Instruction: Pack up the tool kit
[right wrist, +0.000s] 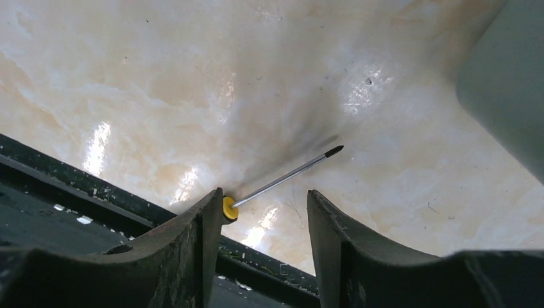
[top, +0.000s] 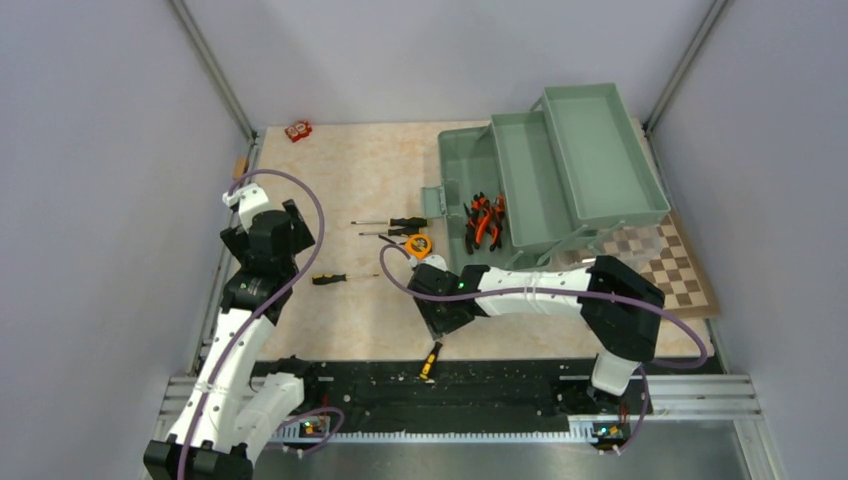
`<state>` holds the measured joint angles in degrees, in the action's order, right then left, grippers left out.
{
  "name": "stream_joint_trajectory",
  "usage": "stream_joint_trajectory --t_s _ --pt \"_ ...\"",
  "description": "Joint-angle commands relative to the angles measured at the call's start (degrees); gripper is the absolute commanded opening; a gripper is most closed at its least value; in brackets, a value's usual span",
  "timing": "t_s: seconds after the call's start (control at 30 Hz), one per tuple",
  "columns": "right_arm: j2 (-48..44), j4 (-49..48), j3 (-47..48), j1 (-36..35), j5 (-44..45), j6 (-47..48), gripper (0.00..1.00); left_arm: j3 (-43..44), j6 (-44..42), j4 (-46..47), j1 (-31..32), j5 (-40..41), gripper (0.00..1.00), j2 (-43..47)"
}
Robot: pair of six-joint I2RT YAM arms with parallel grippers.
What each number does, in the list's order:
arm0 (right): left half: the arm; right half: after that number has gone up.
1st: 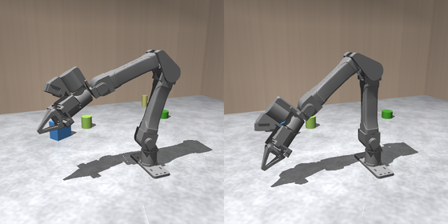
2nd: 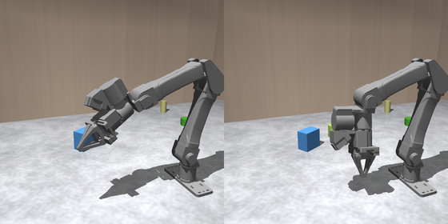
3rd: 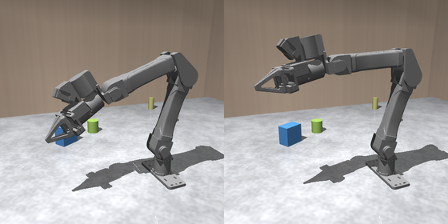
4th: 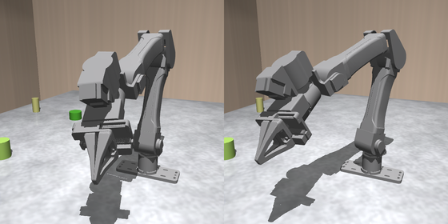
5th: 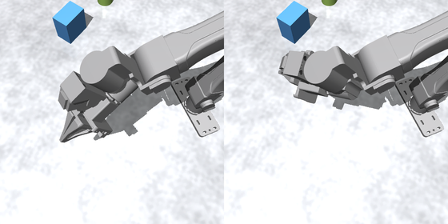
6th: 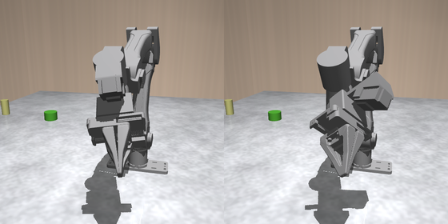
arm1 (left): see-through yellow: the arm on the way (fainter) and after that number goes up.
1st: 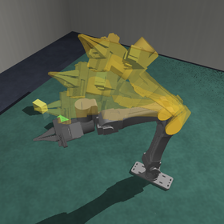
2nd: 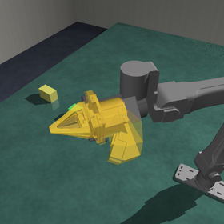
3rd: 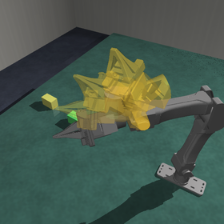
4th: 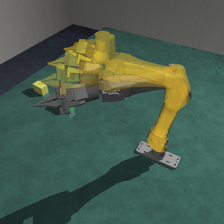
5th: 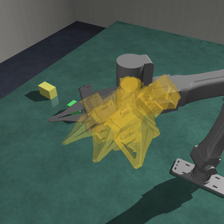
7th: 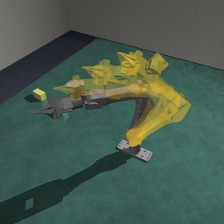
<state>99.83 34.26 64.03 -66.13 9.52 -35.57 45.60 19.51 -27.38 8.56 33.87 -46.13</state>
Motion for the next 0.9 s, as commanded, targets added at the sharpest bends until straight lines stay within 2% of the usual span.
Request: stream_joint_trajectory --t_s 0.0,0.4,0.73,0.87 --pt "-1.84 0.41 -0.94 1.62 2.02 -2.15 0.51 0.15 -0.48 2.16 -0.30 -0.38 0.97 0.72" --pt "5.18 -2.75 0.55 2.34 -2.55 0.62 0.46 0.01 -0.67 2.15 -0.30 -0.38 0.97 1.03" --pt "11.95 -8.78 6.07 1.02 -3.44 8.37 0.17 -0.24 -0.86 2.15 -0.30 0.72 0.97 1.84" --pt "15.33 -11.94 11.37 1.09 -3.06 15.49 0.02 -0.33 -0.92 2.23 -0.30 1.10 0.97 2.16"
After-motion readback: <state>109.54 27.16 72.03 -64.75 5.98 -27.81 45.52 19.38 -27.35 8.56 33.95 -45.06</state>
